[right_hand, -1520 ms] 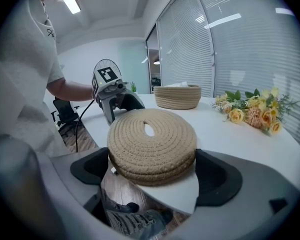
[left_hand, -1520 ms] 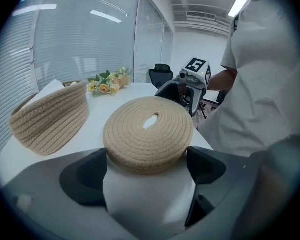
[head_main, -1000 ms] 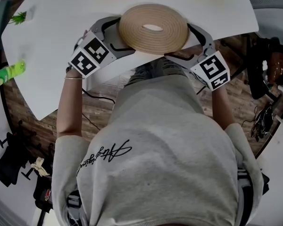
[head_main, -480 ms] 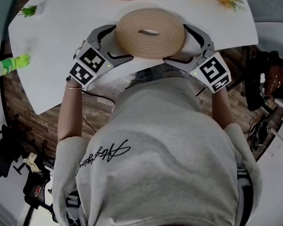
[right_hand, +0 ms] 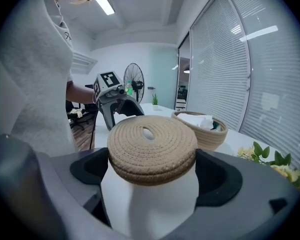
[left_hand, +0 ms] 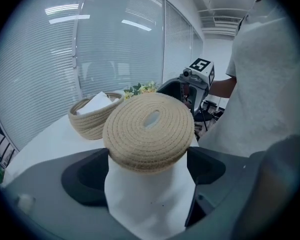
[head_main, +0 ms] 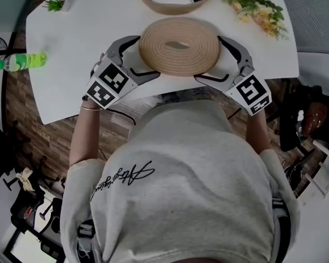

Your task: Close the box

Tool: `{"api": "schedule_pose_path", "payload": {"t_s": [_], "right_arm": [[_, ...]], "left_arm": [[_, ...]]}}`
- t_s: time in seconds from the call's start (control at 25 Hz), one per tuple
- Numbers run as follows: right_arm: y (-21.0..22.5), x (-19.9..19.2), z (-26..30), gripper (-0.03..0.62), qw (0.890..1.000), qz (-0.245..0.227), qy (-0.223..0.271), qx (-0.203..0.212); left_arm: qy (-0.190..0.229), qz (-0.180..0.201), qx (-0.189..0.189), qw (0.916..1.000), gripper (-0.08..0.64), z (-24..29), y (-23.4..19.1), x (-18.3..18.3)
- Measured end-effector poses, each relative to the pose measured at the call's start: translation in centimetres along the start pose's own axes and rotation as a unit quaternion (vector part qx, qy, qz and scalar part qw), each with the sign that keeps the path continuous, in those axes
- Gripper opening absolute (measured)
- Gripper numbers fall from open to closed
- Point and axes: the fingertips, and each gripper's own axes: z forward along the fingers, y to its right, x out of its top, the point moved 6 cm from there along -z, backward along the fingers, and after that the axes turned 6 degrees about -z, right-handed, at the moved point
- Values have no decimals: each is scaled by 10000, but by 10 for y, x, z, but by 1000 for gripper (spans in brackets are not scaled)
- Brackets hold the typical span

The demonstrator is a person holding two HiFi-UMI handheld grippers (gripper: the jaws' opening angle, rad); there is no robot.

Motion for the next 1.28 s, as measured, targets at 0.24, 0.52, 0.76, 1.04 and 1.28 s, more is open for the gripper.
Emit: {"api": "schedule_pose_path", "payload": {"t_s": [0.24,0.52,0.76,1.04,1.28], "right_arm": [[15,14,-2,548,9996,-203,155,156],[34,26,-6,548,9984,-370,296,293],[46,33,-8,548,9973,-490,389,374],[57,41,-11,548,9959,-610,492,449],[68,45,-13,548,9948,-670,599,480]], "left_arm": [[107,-94,257,9996,485,-11,-3,13],[190,-153,498,9985,485,-18,-7,29],[219,-135,716,9971,483,-23,-9,42],[253,-131,899,9955,483,-29,-11,53],[301,-97,1032,9942,483,-31,-14,63]]}}
